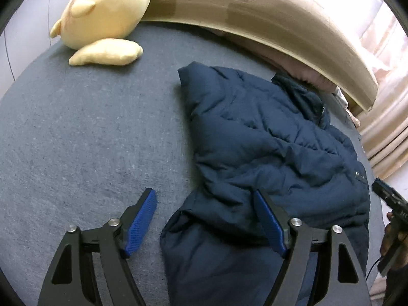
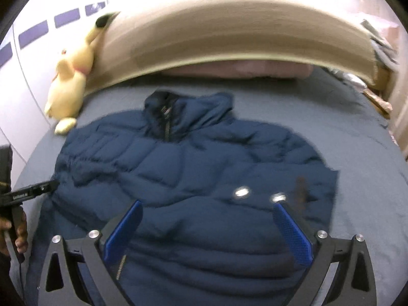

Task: Fold large clothes

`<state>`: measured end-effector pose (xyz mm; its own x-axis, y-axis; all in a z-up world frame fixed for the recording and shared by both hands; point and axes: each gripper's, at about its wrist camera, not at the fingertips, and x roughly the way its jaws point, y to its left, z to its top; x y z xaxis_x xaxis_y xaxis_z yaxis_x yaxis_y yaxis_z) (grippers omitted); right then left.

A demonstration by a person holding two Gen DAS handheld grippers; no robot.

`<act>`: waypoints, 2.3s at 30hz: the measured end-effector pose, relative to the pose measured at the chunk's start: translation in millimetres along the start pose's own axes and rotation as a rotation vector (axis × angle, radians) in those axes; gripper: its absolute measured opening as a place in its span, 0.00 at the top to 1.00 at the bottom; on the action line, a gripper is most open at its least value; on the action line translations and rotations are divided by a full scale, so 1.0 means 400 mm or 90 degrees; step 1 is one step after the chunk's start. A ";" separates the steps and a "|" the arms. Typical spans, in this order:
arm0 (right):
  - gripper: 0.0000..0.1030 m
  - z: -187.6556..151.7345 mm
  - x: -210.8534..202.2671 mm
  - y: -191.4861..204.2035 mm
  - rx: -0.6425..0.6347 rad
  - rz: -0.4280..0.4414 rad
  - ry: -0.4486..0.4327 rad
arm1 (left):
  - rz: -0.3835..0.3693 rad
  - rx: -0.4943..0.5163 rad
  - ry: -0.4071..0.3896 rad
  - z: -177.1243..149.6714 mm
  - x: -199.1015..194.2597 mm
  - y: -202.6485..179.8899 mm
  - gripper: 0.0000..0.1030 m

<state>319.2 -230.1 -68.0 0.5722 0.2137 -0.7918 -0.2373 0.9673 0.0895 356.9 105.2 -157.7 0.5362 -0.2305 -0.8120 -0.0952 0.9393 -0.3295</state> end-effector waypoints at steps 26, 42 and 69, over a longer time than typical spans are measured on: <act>0.01 0.060 0.070 -0.077 0.060 0.002 0.046 | -0.012 -0.021 -0.039 0.195 0.021 0.013 0.23; 0.00 -0.008 0.178 -0.076 0.039 -0.054 0.107 | 0.085 0.003 -0.041 0.224 0.068 -0.041 0.60; 0.00 -0.070 0.152 -0.011 0.038 -0.064 0.090 | 0.156 0.195 -0.068 -0.003 0.102 -0.279 0.21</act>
<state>333.2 -225.4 -133.6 0.4731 0.0973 -0.8756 -0.1349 0.9902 0.0372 388.4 -9.3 -154.4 0.6144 0.0221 -0.7887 0.0145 0.9991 0.0393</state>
